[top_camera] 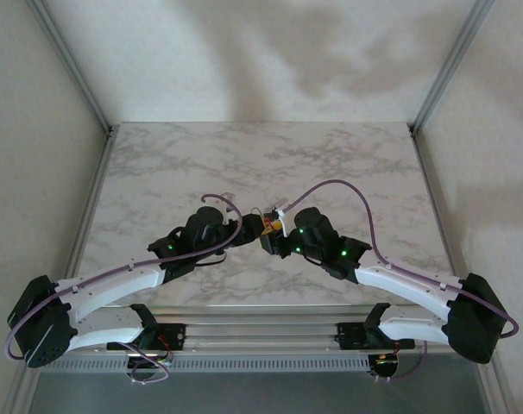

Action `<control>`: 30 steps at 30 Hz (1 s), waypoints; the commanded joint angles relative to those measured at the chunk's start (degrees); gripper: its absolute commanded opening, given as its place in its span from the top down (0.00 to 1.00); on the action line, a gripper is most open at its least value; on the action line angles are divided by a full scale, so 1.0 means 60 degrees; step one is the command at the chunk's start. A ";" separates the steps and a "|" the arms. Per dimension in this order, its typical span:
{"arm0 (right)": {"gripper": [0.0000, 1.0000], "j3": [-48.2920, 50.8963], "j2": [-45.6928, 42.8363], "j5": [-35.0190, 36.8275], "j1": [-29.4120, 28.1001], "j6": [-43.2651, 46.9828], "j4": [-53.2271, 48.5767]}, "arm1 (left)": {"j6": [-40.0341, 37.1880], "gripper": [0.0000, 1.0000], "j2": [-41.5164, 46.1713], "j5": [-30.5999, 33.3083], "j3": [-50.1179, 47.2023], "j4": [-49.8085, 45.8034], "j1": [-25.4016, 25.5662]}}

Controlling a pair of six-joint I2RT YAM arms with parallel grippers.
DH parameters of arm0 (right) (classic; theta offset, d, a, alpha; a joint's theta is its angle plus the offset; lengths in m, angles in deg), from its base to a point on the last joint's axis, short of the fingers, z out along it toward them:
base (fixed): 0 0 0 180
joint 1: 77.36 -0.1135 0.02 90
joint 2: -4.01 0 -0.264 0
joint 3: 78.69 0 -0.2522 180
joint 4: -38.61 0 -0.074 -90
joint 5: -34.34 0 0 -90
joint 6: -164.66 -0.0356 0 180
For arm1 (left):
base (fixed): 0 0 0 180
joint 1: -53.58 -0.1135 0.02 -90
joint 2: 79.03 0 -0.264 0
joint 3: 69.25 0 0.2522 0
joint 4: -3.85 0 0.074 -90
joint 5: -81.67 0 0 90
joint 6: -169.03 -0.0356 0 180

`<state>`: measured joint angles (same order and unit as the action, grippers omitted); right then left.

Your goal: Lock with the key

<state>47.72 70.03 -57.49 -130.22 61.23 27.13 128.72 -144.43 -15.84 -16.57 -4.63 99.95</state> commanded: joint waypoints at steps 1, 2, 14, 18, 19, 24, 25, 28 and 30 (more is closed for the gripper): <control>1.00 0.0078 0.0095 -0.0265 0.0006 0.0100 0.0300 | -0.0035 0.31 -0.0061 -0.0213 0.0228 0.0135 -0.0032; 1.00 0.0088 0.0114 -0.0292 0.0004 0.0100 0.0307 | -0.0035 0.32 -0.0097 -0.0240 0.0245 0.0133 -0.0037; 1.00 0.0103 0.0173 -0.0493 0.0003 -0.0002 0.0439 | 0.0038 0.47 -0.0502 -0.0463 0.0299 0.0341 -0.0016; 1.00 0.0093 0.0257 -0.0589 0.0005 -0.0044 0.0483 | 0.0068 0.51 -0.0565 -0.0463 0.0340 0.0375 0.0006; 1.00 0.0100 0.0261 -0.0576 0.0002 -0.0043 0.0498 | 0.0068 0.52 -0.0593 -0.0475 0.0355 0.0380 0.0023; 1.00 0.0142 0.0239 -0.0626 0.0005 -0.0118 0.0608 | 0.0100 0.56 -0.0693 -0.0504 0.0399 0.0423 0.0050; 1.00 0.0144 0.0250 -0.0632 -0.0001 -0.0119 0.0611 | 0.0108 0.56 -0.0700 -0.0509 0.0399 0.0435 0.0064; 1.00 0.0153 0.0305 -0.0691 0.0007 -0.0164 0.0685 | 0.0140 0.58 -0.0693 -0.0492 0.0399 0.0493 0.0074; 1.00 0.0162 0.0355 -0.0734 0.0006 -0.0191 0.0714 | 0.0156 0.60 -0.0715 -0.0492 0.0399 0.0498 0.0090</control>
<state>48.26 71.78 -60.50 -130.22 60.66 28.57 129.05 -148.45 -18.22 -15.72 -2.45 100.02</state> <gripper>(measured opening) 0.386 0.404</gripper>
